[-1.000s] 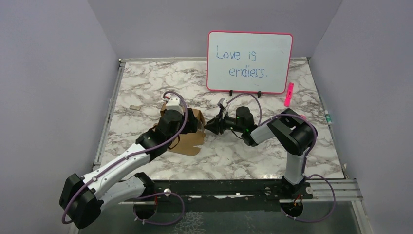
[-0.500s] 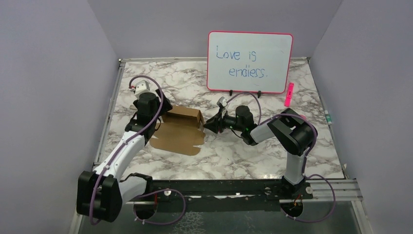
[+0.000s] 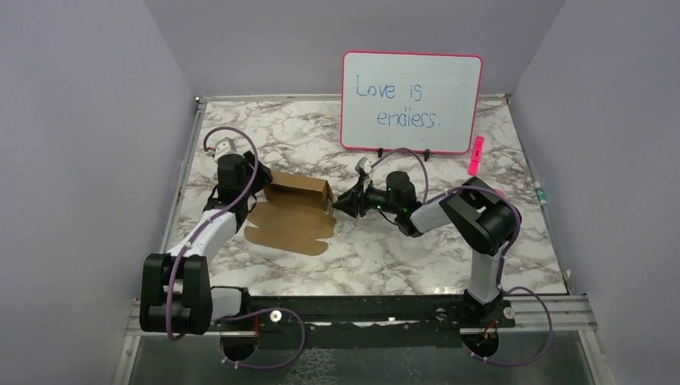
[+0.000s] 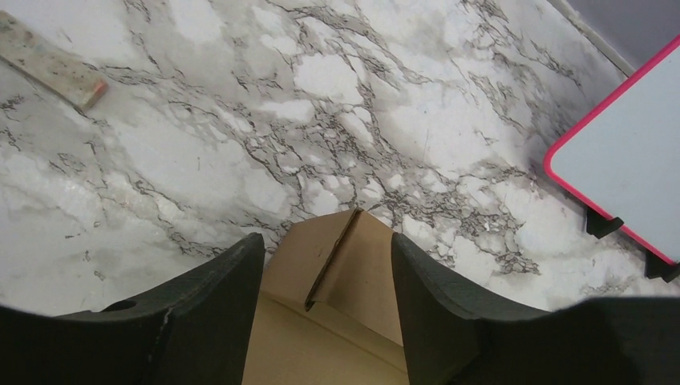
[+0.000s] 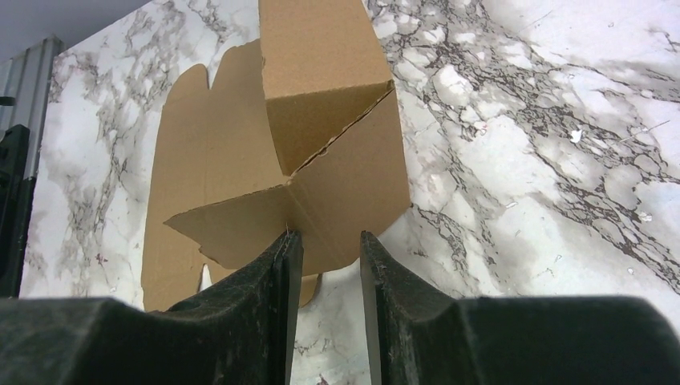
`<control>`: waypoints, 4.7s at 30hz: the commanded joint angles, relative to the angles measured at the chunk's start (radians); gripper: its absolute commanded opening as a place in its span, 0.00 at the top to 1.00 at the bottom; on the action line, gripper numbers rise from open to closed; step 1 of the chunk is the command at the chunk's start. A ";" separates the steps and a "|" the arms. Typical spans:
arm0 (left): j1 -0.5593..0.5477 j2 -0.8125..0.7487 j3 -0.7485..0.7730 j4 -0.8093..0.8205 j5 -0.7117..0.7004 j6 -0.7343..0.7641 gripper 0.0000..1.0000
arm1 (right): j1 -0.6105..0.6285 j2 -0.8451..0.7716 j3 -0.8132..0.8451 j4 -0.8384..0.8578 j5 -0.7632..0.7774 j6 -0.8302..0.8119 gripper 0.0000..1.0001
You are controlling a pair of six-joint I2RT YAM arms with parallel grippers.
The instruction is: Fold the paper box
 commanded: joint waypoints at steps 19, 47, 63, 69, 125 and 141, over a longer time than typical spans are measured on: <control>0.009 -0.011 -0.143 0.138 0.302 -0.107 0.64 | 0.017 0.017 0.018 0.033 0.080 -0.047 0.54; -0.145 -0.099 -0.171 -0.004 0.399 -0.127 0.65 | 0.017 -0.027 -0.069 0.124 0.314 -0.019 0.76; -0.164 -0.240 0.037 -0.374 0.308 0.058 0.26 | 0.017 -0.142 -0.139 -0.076 0.223 -0.109 0.83; -0.173 -0.135 0.121 -0.380 0.384 0.092 0.26 | 0.016 -0.148 -0.147 -0.102 0.195 -0.130 0.83; -0.472 0.182 0.081 -0.050 0.470 -0.025 0.50 | 0.179 -0.025 -0.188 0.285 0.813 -0.147 0.77; -0.484 0.174 0.091 -0.028 0.510 -0.060 0.50 | 0.206 0.003 -0.158 0.289 1.031 -0.093 0.78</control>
